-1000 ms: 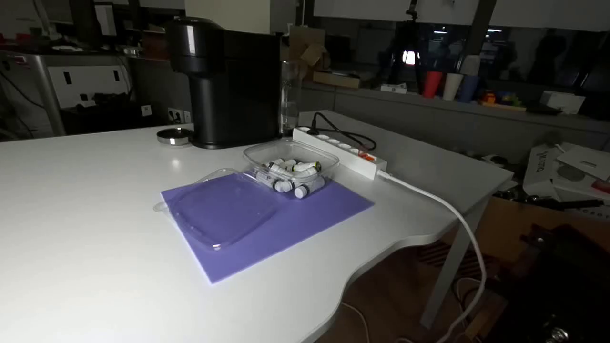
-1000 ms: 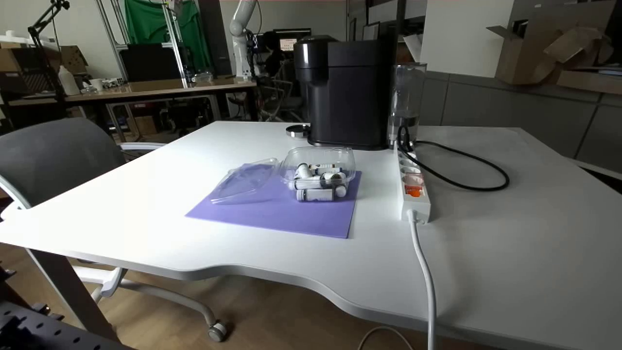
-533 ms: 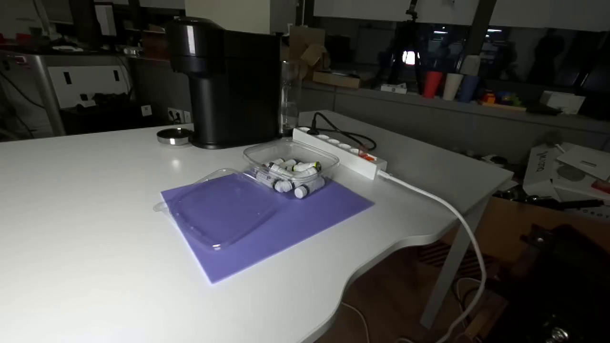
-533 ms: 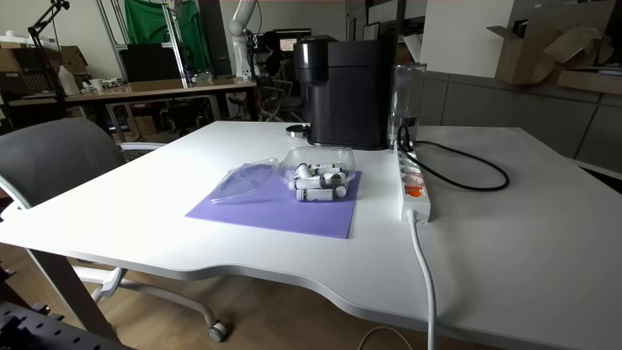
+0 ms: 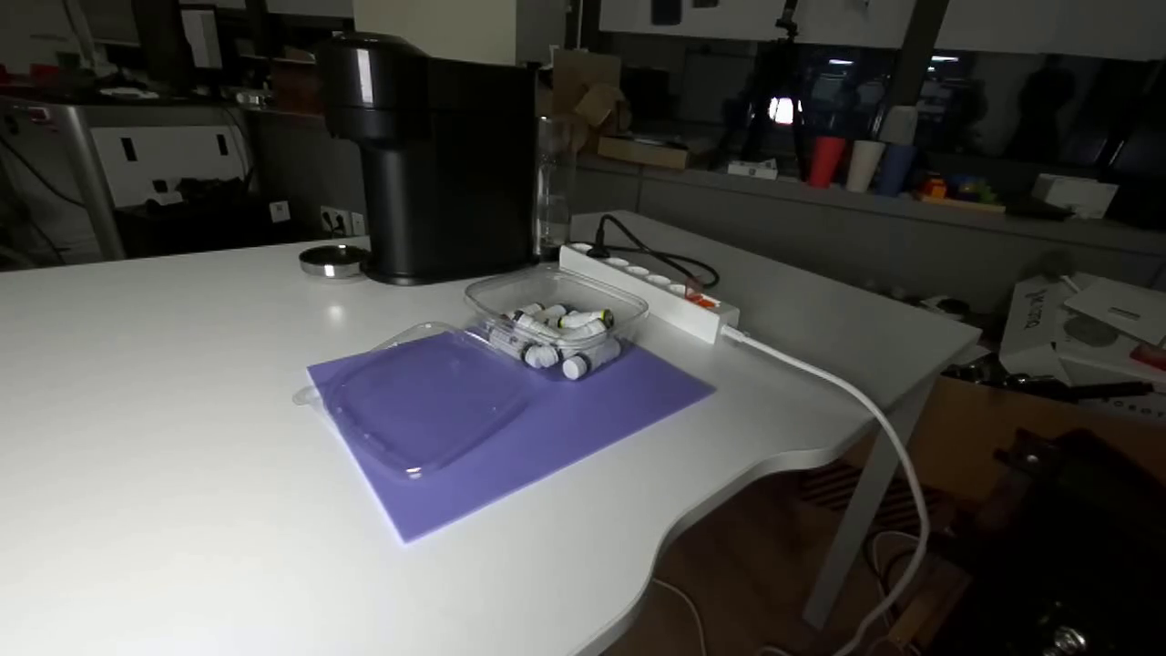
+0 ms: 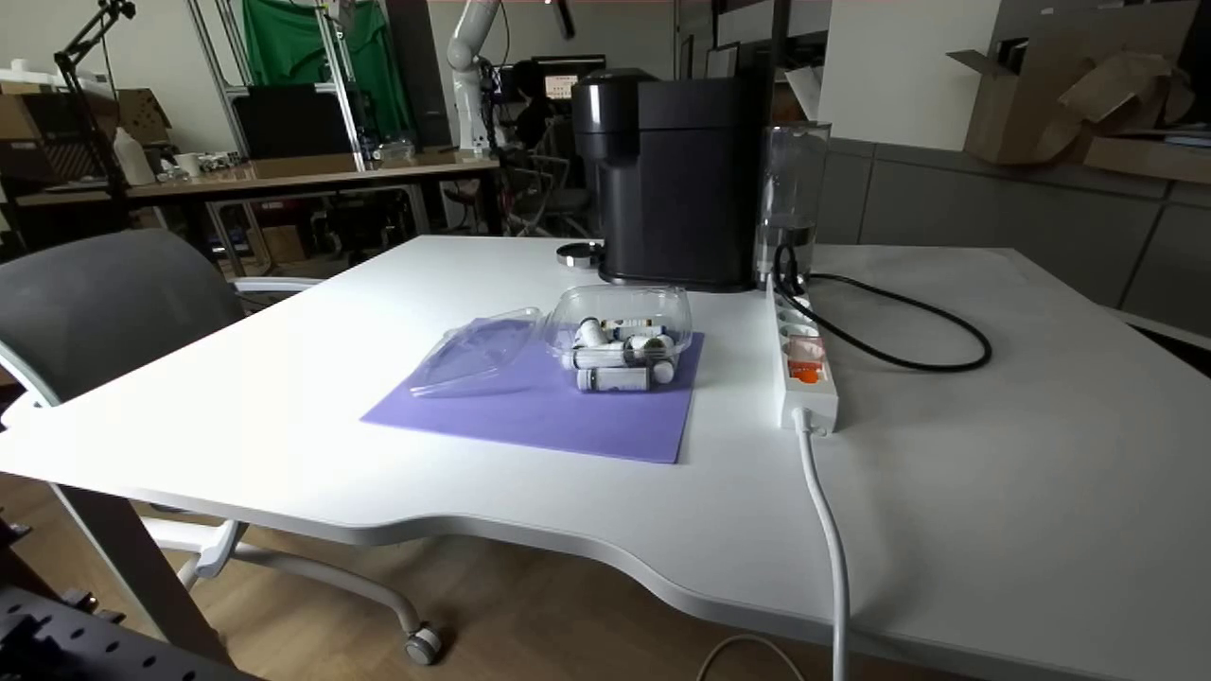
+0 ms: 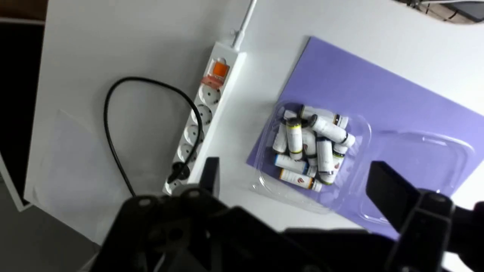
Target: Close the lid of the clear bowl
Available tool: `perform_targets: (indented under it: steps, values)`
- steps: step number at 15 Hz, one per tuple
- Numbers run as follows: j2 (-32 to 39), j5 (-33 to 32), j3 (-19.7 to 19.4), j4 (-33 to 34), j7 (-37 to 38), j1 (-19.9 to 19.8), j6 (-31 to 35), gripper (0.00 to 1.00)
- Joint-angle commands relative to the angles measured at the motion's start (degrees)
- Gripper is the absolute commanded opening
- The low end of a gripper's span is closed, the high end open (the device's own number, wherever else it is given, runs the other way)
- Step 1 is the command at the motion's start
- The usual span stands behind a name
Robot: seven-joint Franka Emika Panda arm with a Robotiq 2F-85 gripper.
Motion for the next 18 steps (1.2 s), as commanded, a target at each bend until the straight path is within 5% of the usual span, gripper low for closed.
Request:
perform_targets:
  steps: [1, 8, 9, 13, 18]
  values:
    - [1.05, -2.04, 3.96, -4.68, 4.90, 2.45, 7.99, 1.00]
    - [2.39, -15.77, 10.47, -13.78, 9.09, 3.97, 17.38, 1.00]
    - [3.43, -11.41, 9.76, -12.50, 6.66, 5.08, 16.04, 1.00]
    - [3.35, -14.06, 9.89, -13.20, 7.32, 4.88, 16.77, 1.00]
    - [5.51, -9.32, 9.52, -16.89, 1.13, 6.78, 23.79, 1.00]
